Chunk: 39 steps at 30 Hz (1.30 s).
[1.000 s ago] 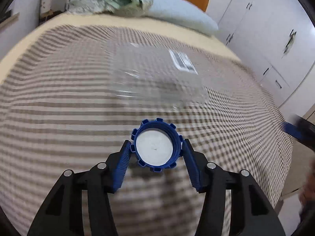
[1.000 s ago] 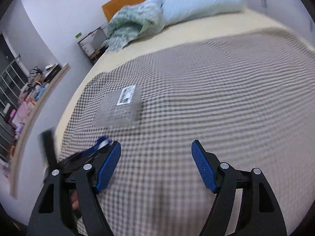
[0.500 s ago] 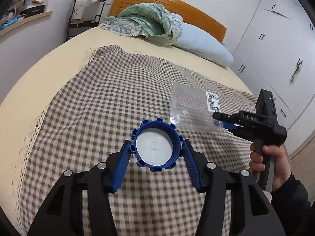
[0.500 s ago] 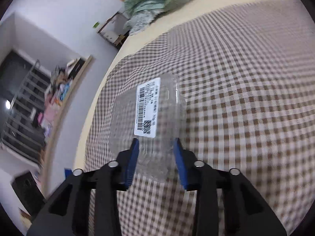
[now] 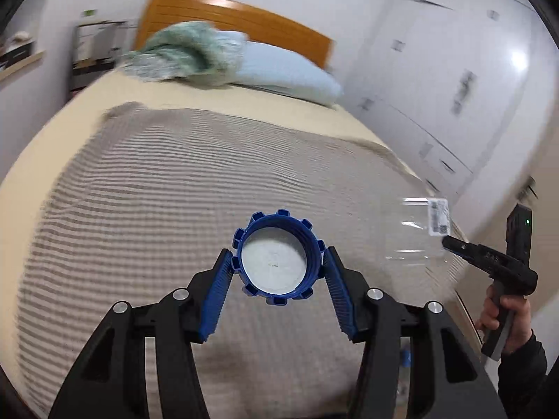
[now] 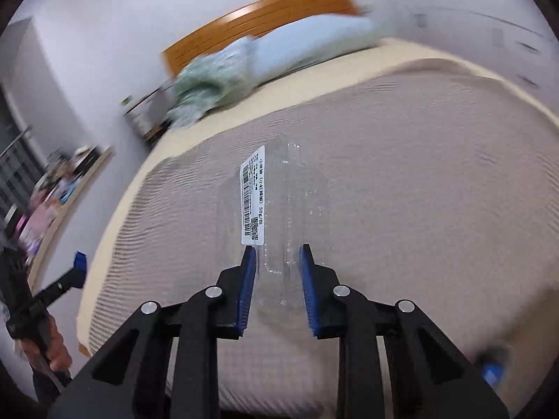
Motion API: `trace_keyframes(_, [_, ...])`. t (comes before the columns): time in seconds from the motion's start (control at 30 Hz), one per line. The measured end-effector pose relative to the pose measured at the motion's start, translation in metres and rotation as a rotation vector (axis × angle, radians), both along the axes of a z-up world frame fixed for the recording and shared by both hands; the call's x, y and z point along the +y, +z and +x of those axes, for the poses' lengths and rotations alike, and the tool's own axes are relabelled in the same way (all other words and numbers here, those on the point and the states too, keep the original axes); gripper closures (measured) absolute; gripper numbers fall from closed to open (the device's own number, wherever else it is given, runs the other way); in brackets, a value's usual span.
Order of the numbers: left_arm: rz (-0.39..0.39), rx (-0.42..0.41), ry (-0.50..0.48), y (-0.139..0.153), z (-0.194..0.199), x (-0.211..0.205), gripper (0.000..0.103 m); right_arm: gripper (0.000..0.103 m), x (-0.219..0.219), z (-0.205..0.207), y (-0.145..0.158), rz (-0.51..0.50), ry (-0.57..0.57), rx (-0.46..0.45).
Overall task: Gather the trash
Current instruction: 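Carry clamshell and cap to the wastebasket and open both tools to drop them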
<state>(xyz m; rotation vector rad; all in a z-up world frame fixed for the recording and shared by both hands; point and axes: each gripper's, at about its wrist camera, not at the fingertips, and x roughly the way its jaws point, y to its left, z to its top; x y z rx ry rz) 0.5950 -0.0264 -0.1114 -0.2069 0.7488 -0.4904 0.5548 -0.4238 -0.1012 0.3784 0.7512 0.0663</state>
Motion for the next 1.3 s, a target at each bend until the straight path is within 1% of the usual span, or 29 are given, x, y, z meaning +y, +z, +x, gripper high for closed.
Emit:
trace_keyframes(0.07, [-0.014,0.013,-0.076,0.001,-0.025,-0.033,0.052,0.078,-0.042,-0.063,0.002,-0.013,-0.099,0.004])
trace_keyframes(0.13, [-0.029,0.05,-0.169,-0.003,-0.046,-0.071,0.052,0.077,-0.08,-0.123,-0.003,-0.031,-0.202,0.016])
trace_keyframes(0.17, [-0.03,0.07,-0.216,-0.007,-0.058,-0.094,0.052,0.077,-0.105,-0.163,-0.012,-0.025,-0.268,0.038])
trace_keyframes(0.2, [-0.022,0.089,-0.269,-0.011,-0.07,-0.119,0.052,0.077,-0.119,-0.184,-0.018,-0.019,-0.306,0.053])
trace_keyframes(0.23, [-0.009,0.109,-0.329,-0.018,-0.082,-0.146,0.052,0.077,-0.136,-0.214,-0.03,-0.012,-0.364,0.074])
trace_keyframes(0.3, [0.02,0.161,-0.452,-0.038,-0.102,-0.199,0.052,0.077,-0.157,-0.253,-0.052,0.001,-0.426,0.106])
trace_keyframes(0.33, [0.038,0.2,-0.509,-0.051,-0.11,-0.225,0.052,0.077,-0.172,-0.276,-0.067,0.035,-0.468,0.119])
trace_keyframes(0.37, [0.06,0.258,-0.564,-0.068,-0.119,-0.256,0.052,0.077,-0.182,-0.291,-0.081,0.063,-0.494,0.128])
trace_keyframes(0.43, [0.106,0.359,-0.63,-0.101,-0.134,-0.305,0.052,0.077,-0.198,-0.314,-0.105,0.11,-0.541,0.142])
trace_keyframes(0.5, [0.173,0.443,-0.693,-0.139,-0.148,-0.356,0.052,0.077,-0.215,-0.332,-0.125,0.143,-0.563,0.153])
trace_keyframes(0.53, [0.211,0.464,-0.704,-0.156,-0.152,-0.378,0.052,0.077,-0.222,-0.338,-0.137,0.158,-0.575,0.159])
trace_keyframes(0.6, [0.291,0.491,-0.744,-0.192,-0.164,-0.422,0.052,0.077,-0.242,-0.352,-0.15,0.191,-0.596,0.16])
trace_keyframes(0.67, [0.344,0.552,-0.772,-0.23,-0.17,-0.461,0.052,0.077,-0.252,-0.363,-0.162,0.218,-0.62,0.16])
trace_keyframes(0.73, [0.384,0.609,-0.795,-0.268,-0.171,-0.492,0.052,0.077,-0.26,-0.37,-0.163,0.212,-0.639,0.167])
trace_keyframes(0.77, [0.417,0.631,-0.819,-0.289,-0.174,-0.509,0.052,0.077,-0.263,-0.373,-0.165,0.208,-0.648,0.172])
trace_keyframes(0.8, [0.449,0.646,-0.822,-0.308,-0.175,-0.523,0.051,0.077,-0.266,-0.377,-0.169,0.202,-0.656,0.179])
trace_keyframes(0.83, [0.471,0.648,-0.827,-0.324,-0.175,-0.534,0.046,0.077,-0.269,-0.378,-0.173,0.192,-0.661,0.187])
trace_keyframes(0.87, [0.476,0.654,-0.833,-0.342,-0.183,-0.541,0.036,0.077,-0.271,-0.382,-0.178,0.182,-0.663,0.198])
trace_keyframes(0.9, [0.478,0.664,-0.834,-0.358,-0.181,-0.547,0.023,0.077,-0.271,-0.381,-0.184,0.172,-0.661,0.212])
trace_keyframes(0.97, [0.464,0.684,-0.787,-0.376,-0.176,-0.546,0.023,0.077,-0.272,-0.375,-0.195,0.16,-0.65,0.233])
trace_keyframes(1.03, [0.415,0.751,-0.735,-0.38,-0.168,-0.534,0.023,0.077,-0.273,-0.364,-0.203,0.146,-0.626,0.243])
trace_keyframes(1.07, [0.41,0.775,-0.718,-0.375,-0.161,-0.529,0.023,0.077,-0.272,-0.354,-0.205,0.133,-0.611,0.244])
trace_keyframes(1.1, [0.429,0.773,-0.719,-0.365,-0.155,-0.527,0.023,0.077,-0.271,-0.348,-0.206,0.134,-0.598,0.241])
trace_keyframes(1.13, [0.456,0.743,-0.732,-0.35,-0.149,-0.525,0.023,0.077,-0.269,-0.343,-0.207,0.135,-0.586,0.238])
trace_keyframes(1.17, [0.488,0.681,-0.748,-0.331,-0.144,-0.522,0.023,0.077,-0.267,-0.331,-0.21,0.127,-0.57,0.238])
trace_keyframes(1.2, [0.496,0.61,-0.76,-0.309,-0.141,-0.516,0.023,0.077,-0.262,-0.318,-0.214,0.11,-0.551,0.241])
trace_keyframes(1.23, [0.478,0.535,-0.763,-0.285,-0.138,-0.506,0.018,0.077,-0.256,-0.301,-0.218,0.101,-0.522,0.246])
trace_keyframes(1.3, [0.438,0.42,-0.729,-0.252,-0.134,-0.483,0.01,0.077,-0.247,-0.27,-0.231,0.097,-0.486,0.266])
